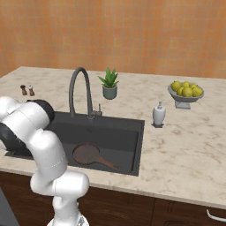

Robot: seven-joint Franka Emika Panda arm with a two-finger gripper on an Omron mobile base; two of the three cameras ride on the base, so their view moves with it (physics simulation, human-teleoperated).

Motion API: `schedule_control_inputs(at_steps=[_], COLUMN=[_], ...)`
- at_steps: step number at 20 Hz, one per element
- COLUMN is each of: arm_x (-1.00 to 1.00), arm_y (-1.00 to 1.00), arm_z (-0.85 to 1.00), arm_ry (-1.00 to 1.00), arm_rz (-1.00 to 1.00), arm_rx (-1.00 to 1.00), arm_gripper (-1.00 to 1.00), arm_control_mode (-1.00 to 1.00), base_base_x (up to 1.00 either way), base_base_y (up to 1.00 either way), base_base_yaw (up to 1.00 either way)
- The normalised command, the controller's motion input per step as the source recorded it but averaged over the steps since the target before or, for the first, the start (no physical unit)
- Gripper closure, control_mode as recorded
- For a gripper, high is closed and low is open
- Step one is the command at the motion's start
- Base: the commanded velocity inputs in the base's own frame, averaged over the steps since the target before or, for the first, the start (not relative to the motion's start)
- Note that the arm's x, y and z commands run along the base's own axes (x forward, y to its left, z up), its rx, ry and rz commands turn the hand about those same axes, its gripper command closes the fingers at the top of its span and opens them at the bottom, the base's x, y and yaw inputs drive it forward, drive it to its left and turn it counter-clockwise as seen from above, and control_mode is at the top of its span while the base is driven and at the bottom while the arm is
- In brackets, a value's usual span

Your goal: Pick the pan and sponge and place them into the sink. Then turn on the water.

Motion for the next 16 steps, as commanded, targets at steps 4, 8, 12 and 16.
schedule_control_inputs(at_steps=[4,8,12,16], arm_x=[0.15,0.18,0.28,0.32], arm_y=[0.32,0.31,0.21,0.17], arm_z=[-0.17,-0.14,-0.14,-0.23], arm_ry=[0.01,0.02,0.0,0.0], arm_rz=[0.0,0.0,0.0,0.0], arm_rx=[-0.02,-0.03,-0.03,-0.04], arm_gripper=[-1.0,-1.0,-1.0,-1.0], arm_control_mode=[-1.0,-1.0,-1.0,-1.0], base_base_x=[0.0,0.0,0.0,0.0], base_base_y=[0.0,0.0,0.0,0.0], base_base_yaw=[0.0,0.0,0.0,0.0])
